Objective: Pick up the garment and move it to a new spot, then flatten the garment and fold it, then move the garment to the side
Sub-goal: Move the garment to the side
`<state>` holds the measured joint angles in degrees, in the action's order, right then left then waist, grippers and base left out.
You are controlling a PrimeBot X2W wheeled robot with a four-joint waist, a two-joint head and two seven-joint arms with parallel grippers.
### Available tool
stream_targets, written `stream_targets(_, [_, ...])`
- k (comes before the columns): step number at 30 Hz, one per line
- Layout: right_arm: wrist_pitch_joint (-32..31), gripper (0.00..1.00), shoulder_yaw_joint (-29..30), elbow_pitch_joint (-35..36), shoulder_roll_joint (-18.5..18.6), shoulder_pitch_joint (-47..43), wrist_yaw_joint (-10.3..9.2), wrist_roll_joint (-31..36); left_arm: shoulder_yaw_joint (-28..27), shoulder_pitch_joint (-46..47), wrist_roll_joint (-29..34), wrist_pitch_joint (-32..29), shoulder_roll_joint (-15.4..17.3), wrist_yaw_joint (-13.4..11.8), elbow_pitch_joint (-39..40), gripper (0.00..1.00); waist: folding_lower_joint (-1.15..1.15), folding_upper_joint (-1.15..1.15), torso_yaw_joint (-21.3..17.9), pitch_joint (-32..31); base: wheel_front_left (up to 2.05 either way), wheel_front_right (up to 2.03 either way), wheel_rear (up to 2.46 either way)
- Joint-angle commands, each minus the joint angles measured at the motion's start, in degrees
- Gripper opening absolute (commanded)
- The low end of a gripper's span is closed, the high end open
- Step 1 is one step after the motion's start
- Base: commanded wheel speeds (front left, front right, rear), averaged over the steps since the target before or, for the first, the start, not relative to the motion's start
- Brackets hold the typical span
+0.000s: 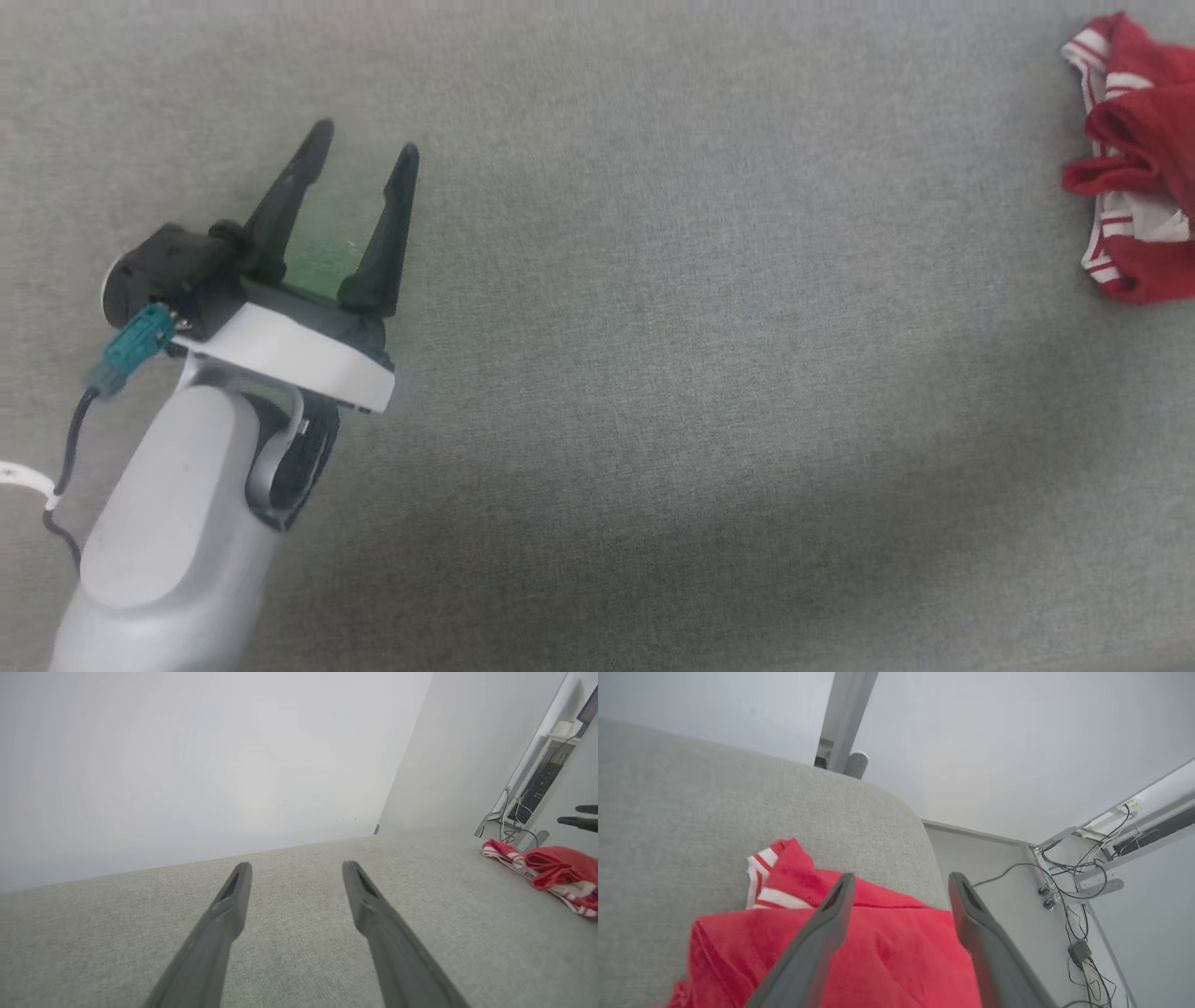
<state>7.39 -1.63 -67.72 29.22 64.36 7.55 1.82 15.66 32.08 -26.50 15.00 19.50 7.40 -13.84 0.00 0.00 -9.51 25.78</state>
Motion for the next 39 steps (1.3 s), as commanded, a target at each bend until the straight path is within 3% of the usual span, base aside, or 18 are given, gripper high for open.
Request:
stream_targets(1, [1.2, 1.0, -0.2, -0.3, -0.3, -0.6, -0.13, -0.7, -0.4, -1.2, -0.6, 0.2, -0.1, 0.1, -0.3, 1.0, 0.0, 0.0, 0.6, -1.7, 0.0, 0.0, 0.0])
stream_targets(10, [6.2, 1.0, -1.2, 0.6, -5.1, -4.7, -0.13, -4.0, -0.4, -7.3, -6.6, 0.2, 1.6, 0.1, 1.6, 1.0, 0.0, 0.0, 2.7, -8.3, 0.0, 0.0, 0.0])
stream_targets(17, [7.6, 1.0, -2.3, 4.2, -7.1, -11.0, -0.12, -7.4, -4.5, -14.5, -7.9, 0.2, 2.2, 0.1, 3.8, 1.0, 0.0, 0.0, 5.3, -13.7, 0.0, 0.0, 0.0])
stream_targets(27, [7.8, 1.0, -3.4, 14.2, -9.5, -22.6, -0.13, -11.2, -10.0, -24.5, -8.4, 0.2, 2.1, 0.1, 6.1, 1.0, 0.0, 0.0, 8.5, -19.3, 0.0, 0.0, 0.0])
stream_targets(39, [7.8, 1.0, 0.7, 28.1, -13.4, -39.2, -0.12, -11.0, -15.3, -34.3, -7.6, 0.2, 1.6, 0.1, 7.3, 1.0, 0.0, 0.0, 11.4, -24.8, 0.0, 0.0, 0.0])
